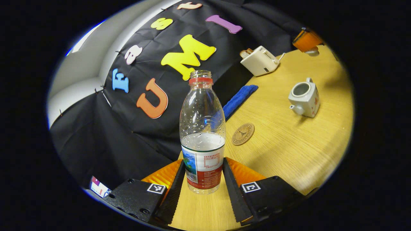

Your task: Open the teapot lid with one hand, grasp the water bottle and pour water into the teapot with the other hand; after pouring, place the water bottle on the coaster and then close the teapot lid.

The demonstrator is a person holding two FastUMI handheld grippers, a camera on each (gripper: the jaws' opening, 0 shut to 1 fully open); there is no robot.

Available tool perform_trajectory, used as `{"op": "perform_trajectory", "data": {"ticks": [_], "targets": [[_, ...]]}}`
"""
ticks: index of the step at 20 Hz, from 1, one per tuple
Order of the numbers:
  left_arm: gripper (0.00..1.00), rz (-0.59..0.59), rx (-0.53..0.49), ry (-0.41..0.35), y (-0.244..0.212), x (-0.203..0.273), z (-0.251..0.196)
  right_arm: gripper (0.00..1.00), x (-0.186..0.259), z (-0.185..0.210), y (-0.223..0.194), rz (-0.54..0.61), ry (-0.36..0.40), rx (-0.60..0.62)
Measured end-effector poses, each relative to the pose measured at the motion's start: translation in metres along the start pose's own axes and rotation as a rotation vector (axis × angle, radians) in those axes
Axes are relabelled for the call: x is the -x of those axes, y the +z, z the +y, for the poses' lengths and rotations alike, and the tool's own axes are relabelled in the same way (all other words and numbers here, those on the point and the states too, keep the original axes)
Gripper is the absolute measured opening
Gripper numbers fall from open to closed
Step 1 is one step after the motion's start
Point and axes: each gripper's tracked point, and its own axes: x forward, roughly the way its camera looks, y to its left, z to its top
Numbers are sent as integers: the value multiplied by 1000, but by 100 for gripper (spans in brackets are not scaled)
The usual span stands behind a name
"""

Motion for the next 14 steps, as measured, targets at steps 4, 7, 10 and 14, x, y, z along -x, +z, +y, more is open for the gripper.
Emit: {"op": "perform_trajectory", "data": {"ticks": [4, 7, 10, 14], "targets": [[71, -10, -209, 7, 9, -3, -3, 0, 8, -15, -8, 14, -14, -8], [70, -43, -374, 13, 28, -4, -5, 0, 14, -26, -10, 12, -26, -15], [70, -56, -482, -9, 36, -5, -14, 0, 19, -34, -14, 12, -32, -29], [70, -49, -597, -14, 39, -9, -18, 0, 27, -42, -20, 16, -39, -31]]}}
